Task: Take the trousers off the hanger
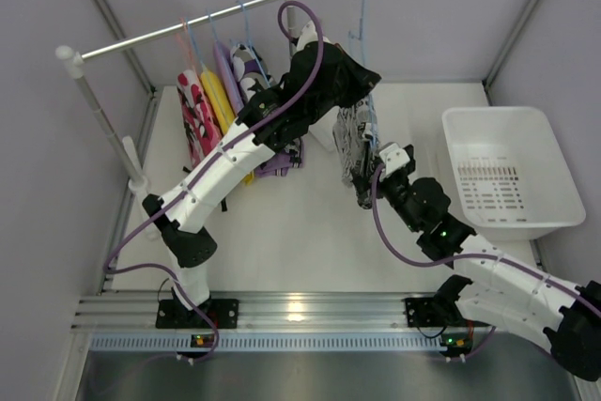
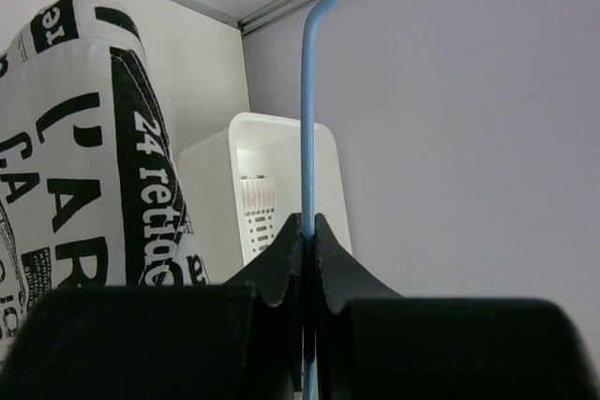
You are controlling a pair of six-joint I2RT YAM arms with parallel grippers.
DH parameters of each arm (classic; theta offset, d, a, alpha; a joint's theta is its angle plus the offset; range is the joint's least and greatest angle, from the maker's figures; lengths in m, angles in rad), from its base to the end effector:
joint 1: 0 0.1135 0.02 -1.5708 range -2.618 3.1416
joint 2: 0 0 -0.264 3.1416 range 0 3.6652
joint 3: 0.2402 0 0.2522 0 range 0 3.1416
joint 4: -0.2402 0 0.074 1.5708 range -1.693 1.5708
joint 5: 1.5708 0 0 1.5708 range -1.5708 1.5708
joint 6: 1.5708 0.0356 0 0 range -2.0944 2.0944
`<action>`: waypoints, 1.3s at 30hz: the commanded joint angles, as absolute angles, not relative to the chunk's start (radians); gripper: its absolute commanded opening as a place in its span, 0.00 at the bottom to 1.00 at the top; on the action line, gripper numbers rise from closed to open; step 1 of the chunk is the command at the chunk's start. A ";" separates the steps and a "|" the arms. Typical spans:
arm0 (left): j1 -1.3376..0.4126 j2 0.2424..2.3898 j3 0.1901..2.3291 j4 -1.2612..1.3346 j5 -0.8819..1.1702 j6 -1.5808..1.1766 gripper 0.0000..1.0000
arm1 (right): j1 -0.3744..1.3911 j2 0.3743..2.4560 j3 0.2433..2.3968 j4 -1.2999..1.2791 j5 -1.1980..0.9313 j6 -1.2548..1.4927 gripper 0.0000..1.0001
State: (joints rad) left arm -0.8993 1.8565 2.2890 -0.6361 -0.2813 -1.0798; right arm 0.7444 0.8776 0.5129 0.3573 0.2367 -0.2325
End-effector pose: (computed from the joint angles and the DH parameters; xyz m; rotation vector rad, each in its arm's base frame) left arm 0.2551 -0.3051 0.5021 -0.3919 1.8840 -1.1530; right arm 0.1602 0.1362 0.2844 -0.5735 1.4744 0.2141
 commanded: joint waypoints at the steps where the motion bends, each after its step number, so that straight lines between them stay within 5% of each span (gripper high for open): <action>1: -0.900 1.775 2.358 -0.472 -0.296 -1.103 0.00 | 0.765 0.884 0.532 0.365 0.334 -0.213 0.99; 26: -0.900 1.759 2.358 -0.442 -0.302 -1.048 0.00 | 0.643 0.775 0.499 0.163 0.227 -0.256 0.97; 39: -0.900 1.769 2.310 -0.453 -0.238 -1.118 0.00 | 0.578 0.847 0.581 0.276 0.227 -0.233 0.95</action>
State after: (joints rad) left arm -0.8993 1.8561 2.2879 -0.6285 -0.2676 -1.0790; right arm 0.5922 0.8135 0.5129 0.1963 0.2264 -0.2581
